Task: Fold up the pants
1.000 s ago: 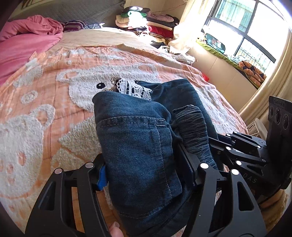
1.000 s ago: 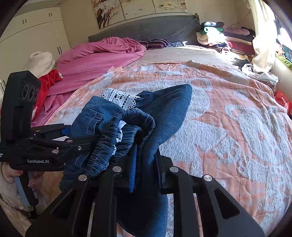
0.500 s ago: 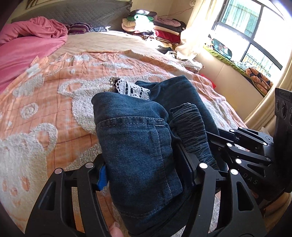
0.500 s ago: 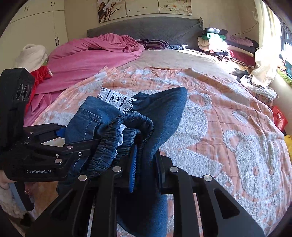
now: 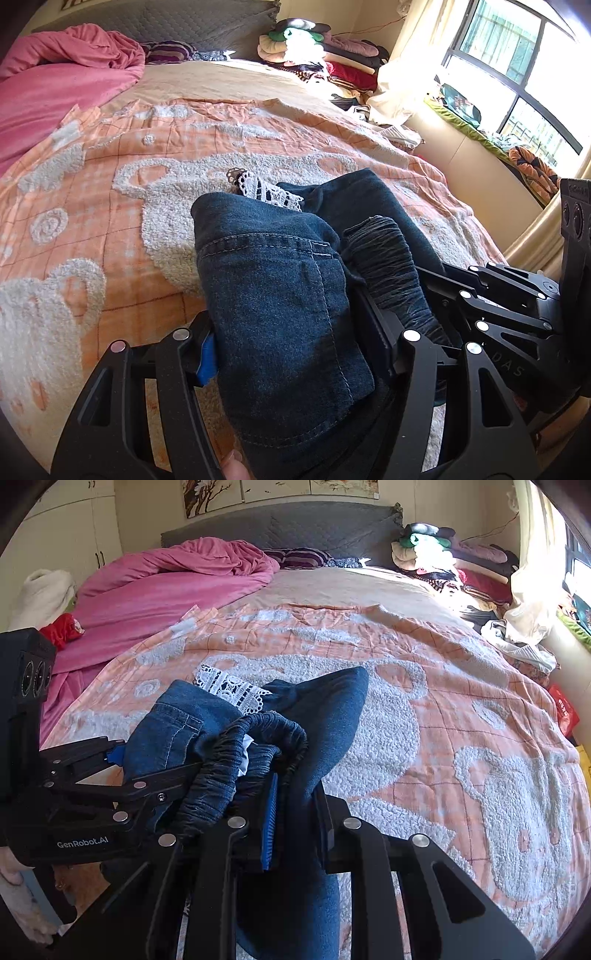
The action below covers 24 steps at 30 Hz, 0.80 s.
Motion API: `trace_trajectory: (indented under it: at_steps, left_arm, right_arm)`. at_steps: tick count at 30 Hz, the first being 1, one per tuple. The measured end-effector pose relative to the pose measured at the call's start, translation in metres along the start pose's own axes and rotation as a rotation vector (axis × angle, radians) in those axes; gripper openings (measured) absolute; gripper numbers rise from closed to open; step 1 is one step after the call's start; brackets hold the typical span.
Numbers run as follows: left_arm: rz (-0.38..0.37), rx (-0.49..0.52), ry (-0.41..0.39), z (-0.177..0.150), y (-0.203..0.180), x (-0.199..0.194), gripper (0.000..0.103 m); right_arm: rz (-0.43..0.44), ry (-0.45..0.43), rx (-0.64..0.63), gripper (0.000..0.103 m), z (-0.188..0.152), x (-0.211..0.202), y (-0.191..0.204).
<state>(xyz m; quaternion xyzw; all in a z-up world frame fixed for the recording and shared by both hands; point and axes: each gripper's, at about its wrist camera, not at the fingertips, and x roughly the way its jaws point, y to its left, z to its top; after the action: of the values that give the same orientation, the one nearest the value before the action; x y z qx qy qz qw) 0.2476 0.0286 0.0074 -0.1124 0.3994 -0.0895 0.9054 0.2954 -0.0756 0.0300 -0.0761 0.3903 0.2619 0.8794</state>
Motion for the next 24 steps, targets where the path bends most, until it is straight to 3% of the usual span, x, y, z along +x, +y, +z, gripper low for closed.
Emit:
trace_trajectory:
  at_steps: [14, 24]
  left_arm:
    - [0.015, -0.018, 0.028, -0.010, 0.013, 0.017, 0.056]
    - [0.060, -0.016, 0.044, -0.019, 0.016, 0.027, 0.068]
  right_arm:
    - [-0.023, 0.067, 0.068, 0.018, -0.014, 0.023, -0.016]
    - [-0.085, 0.108, 0.096, 0.037, -0.030, 0.031, -0.025]
